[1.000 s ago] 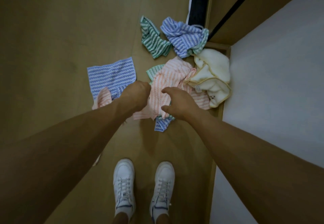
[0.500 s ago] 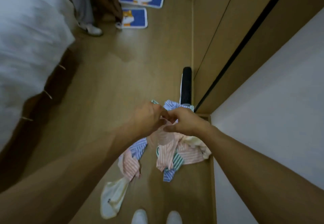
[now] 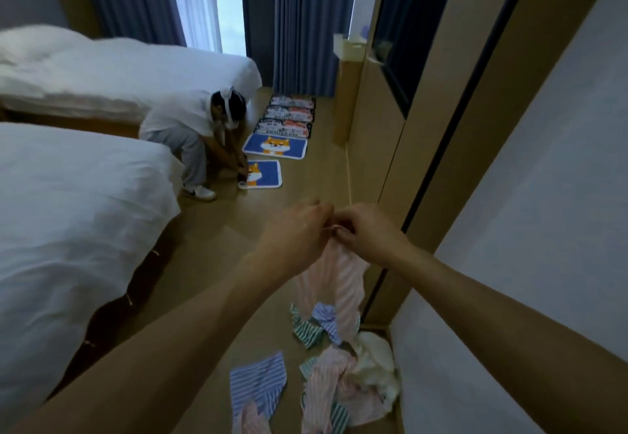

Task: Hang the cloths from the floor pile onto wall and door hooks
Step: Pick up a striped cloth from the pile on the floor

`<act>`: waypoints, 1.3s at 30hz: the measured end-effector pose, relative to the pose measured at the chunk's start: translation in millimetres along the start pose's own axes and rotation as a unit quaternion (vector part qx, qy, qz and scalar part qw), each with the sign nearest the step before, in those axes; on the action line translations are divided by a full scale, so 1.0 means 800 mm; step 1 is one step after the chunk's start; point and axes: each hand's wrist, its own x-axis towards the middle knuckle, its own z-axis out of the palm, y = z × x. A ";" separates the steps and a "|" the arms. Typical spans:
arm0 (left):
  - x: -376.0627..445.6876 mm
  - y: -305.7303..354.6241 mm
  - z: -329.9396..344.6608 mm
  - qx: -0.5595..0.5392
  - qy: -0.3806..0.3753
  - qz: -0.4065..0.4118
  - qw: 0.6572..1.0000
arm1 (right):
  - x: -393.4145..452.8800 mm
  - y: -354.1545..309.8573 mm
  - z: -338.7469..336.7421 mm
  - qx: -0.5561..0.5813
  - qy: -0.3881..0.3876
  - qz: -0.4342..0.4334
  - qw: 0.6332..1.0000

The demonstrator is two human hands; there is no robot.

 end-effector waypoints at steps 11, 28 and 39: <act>0.015 0.061 -0.179 -0.026 0.117 0.033 0.992 | -0.031 -0.116 -0.179 -0.063 0.124 -0.037 0.990; 0.019 0.111 -0.353 -0.065 0.259 0.164 0.950 | -0.078 -0.214 -0.357 -0.067 0.173 -0.077 0.980; -0.020 0.069 -0.387 -0.023 0.222 0.084 0.971 | -0.048 -0.257 -0.303 -0.018 0.231 -0.137 0.963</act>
